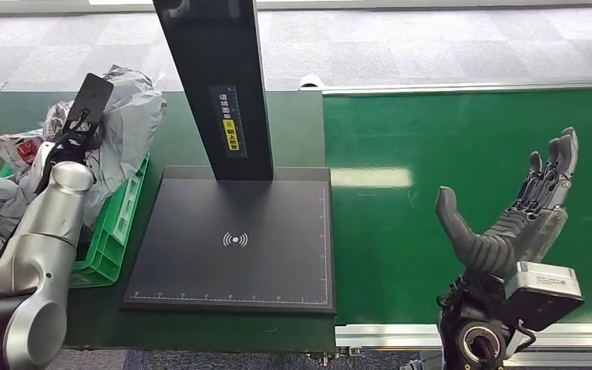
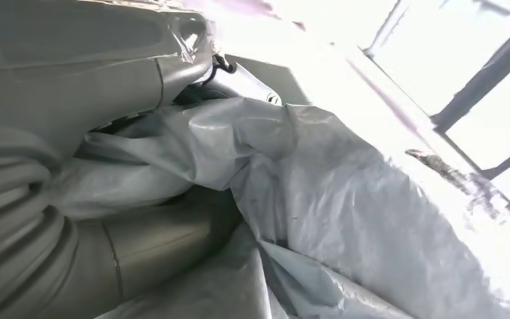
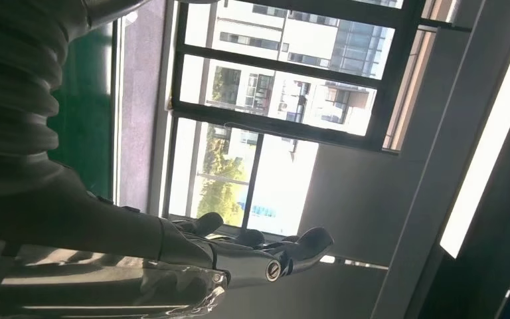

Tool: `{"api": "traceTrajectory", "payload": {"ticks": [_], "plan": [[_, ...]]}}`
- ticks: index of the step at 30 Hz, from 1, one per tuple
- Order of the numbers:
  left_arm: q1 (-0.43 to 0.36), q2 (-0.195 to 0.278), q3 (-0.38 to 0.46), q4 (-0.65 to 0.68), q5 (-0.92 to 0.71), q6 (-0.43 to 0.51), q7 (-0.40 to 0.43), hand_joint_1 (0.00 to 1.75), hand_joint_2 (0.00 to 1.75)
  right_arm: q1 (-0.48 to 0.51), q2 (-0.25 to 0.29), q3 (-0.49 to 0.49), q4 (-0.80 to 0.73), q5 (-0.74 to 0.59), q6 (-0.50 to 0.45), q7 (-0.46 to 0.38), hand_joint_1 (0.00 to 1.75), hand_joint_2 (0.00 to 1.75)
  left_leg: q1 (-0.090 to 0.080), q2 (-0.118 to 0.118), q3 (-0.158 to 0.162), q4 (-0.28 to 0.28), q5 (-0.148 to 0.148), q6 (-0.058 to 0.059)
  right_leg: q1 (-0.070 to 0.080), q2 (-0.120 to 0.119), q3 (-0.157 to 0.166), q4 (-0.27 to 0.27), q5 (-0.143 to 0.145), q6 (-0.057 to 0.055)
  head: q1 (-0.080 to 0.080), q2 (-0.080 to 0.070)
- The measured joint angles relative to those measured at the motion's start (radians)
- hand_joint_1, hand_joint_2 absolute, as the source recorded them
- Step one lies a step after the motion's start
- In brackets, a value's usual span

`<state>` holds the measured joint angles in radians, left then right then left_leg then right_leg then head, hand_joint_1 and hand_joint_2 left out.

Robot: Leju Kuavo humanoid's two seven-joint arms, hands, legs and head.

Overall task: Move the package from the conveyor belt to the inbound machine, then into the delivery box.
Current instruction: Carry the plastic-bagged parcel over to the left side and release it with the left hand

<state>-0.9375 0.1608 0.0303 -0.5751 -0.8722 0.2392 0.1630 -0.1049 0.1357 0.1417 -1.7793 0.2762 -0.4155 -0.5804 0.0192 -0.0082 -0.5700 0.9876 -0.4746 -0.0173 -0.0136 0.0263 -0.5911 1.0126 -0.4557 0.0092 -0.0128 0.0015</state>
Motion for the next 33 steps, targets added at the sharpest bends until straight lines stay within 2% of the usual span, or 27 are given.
{"api": "traceTrajectory", "payload": {"ticks": [6,11,14,21,28,33], "plan": [[-0.050,0.007,-0.062,0.158,-0.102,-0.035,0.116,1.75,1.75,0.001,0.005,0.000,0.010,0.029,0.000,0.002,0.00,1.75,0.000,-0.002,-0.002,0.000,-0.001,-0.001,0.000,-0.001,-0.001,0.000,-0.001,0.000,0.000,0.000],[-0.075,0.022,-0.152,0.217,-0.291,-0.256,0.305,1.75,1.75,0.011,0.004,0.001,0.016,0.027,-0.002,0.003,0.00,1.75,0.000,-0.001,0.000,-0.001,-0.001,-0.001,0.000,0.000,0.000,0.000,-0.001,0.000,0.000,0.000],[-0.081,0.031,-0.189,0.233,-0.330,-0.303,0.353,1.75,1.75,0.017,0.003,0.001,0.020,0.022,-0.005,0.002,0.00,1.75,0.000,0.001,0.001,-0.001,-0.002,-0.001,0.000,0.001,0.001,0.000,-0.001,0.000,0.000,0.000],[-0.073,0.063,-0.239,0.248,-0.421,-0.172,0.441,1.75,1.75,0.051,-0.001,0.001,0.021,0.022,-0.034,0.001,0.00,1.75,0.001,0.003,0.001,-0.001,-0.002,-0.001,0.001,0.003,0.000,0.001,-0.001,0.000,0.000,0.000],[-0.072,0.098,-0.246,0.259,-0.418,-0.135,0.445,1.75,1.75,0.065,-0.005,0.002,0.021,0.023,-0.045,0.001,0.00,1.75,0.001,0.003,0.000,-0.001,-0.002,-0.001,0.001,0.003,0.000,0.001,-0.001,-0.001,0.000,0.000],[-0.066,0.155,-0.228,0.262,-0.410,-0.122,0.442,1.75,1.75,0.078,-0.008,0.002,0.021,0.022,-0.054,0.004,0.00,1.75,0.001,0.003,0.000,-0.001,-0.002,-0.002,0.001,0.004,-0.001,0.001,-0.001,-0.001,0.000,0.000]]}}
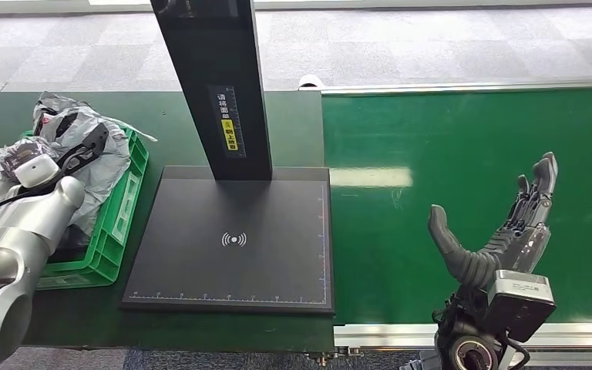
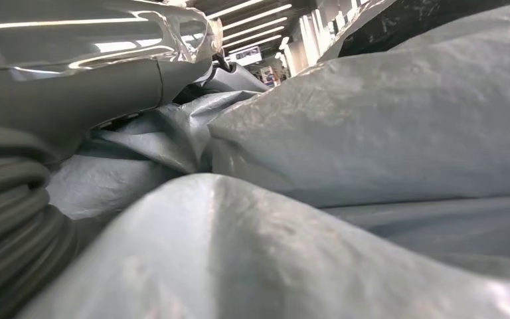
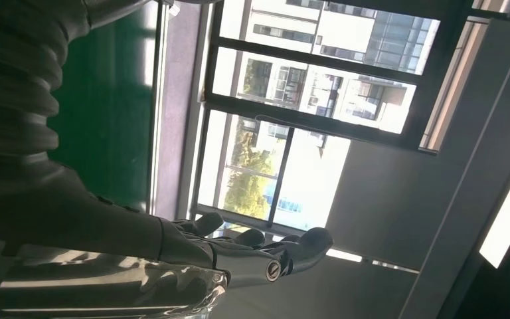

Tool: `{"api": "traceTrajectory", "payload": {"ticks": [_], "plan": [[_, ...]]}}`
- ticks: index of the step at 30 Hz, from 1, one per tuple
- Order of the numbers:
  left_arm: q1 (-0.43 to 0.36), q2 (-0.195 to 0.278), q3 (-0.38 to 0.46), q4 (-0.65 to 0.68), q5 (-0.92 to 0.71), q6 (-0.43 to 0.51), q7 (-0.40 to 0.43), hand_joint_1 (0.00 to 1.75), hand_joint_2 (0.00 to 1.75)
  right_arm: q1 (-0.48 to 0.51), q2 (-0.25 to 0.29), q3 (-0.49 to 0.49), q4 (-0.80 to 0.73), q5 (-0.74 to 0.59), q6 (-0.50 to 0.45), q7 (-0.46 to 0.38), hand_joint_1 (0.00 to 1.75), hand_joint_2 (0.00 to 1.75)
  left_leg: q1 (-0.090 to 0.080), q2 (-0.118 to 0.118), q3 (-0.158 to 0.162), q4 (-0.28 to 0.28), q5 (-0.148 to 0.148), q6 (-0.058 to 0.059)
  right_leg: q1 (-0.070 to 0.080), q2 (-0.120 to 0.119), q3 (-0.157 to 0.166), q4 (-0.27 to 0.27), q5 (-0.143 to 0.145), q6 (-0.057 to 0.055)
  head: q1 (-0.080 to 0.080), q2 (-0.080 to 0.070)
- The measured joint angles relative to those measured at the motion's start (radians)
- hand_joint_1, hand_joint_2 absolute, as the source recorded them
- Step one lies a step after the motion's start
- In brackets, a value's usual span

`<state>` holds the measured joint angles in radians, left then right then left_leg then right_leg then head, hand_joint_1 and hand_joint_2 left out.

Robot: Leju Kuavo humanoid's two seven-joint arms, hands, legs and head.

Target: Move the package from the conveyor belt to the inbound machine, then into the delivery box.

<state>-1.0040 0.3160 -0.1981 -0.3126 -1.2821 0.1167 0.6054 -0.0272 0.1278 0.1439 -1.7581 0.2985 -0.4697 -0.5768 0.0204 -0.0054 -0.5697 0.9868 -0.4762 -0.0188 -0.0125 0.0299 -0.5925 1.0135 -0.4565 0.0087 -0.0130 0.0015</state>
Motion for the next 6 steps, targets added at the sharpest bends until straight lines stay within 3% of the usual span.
{"api": "traceTrajectory", "payload": {"ticks": [6], "plan": [[0.014,0.038,0.012,0.002,-0.014,0.000,0.000,1.75,1.75,0.003,-0.003,0.002,0.000,-0.001,-0.001,0.000,0.00,1.75,0.000,0.000,0.000,0.000,0.000,0.000,0.000,0.000,0.000,0.000,0.000,0.000,0.000,0.000]]}}
